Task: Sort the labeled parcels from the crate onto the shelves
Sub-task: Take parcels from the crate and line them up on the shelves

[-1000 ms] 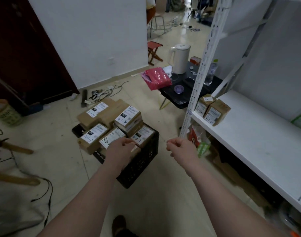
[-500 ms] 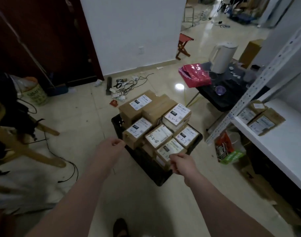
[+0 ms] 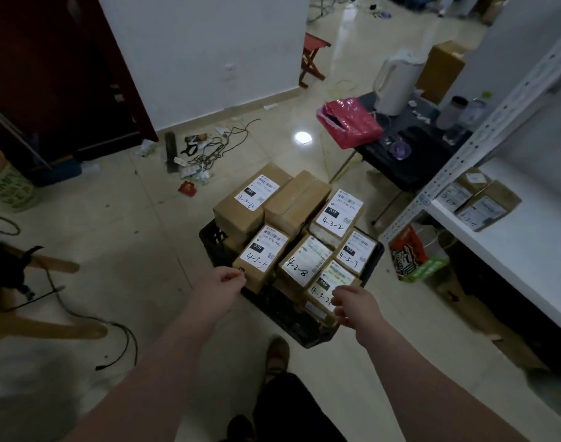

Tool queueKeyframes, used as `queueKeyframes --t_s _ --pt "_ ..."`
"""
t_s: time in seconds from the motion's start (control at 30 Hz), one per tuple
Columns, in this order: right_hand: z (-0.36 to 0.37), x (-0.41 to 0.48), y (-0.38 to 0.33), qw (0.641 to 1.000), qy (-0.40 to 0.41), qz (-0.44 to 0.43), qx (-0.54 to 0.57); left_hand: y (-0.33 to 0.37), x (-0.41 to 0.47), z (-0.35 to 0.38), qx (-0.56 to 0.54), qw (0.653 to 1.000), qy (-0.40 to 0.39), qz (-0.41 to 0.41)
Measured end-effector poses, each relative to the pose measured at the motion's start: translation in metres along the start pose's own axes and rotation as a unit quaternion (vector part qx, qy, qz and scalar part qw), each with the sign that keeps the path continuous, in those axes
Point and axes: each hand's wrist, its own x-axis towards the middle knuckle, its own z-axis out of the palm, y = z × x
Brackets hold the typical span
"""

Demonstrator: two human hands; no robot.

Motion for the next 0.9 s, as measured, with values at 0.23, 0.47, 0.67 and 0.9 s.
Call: queueKeyframes --t_s 0.23,0.47,0.67,0.9 --pt "0.025 0.067 -0.06 0.999 0.046 -0.002 0.02 0.052 0.065 -0.014 0.045 0.999 -0.016 -0.001" --pt "0.036 0.126 -0.113 0.991 0.128 -0.006 -0.024 0.107 0.125 -0.001 0.064 0.998 -0.019 0.006" --pt "0.041 0.157 -0.133 0.987 0.142 0.009 -0.071 0.125 0.152 0.025 0.081 0.995 -0.053 0.001" --pt "0.06 0.174 -0.134 0.976 0.151 0.068 -0.145 0.134 0.179 0.037 0.141 0.983 -0.121 0.007"
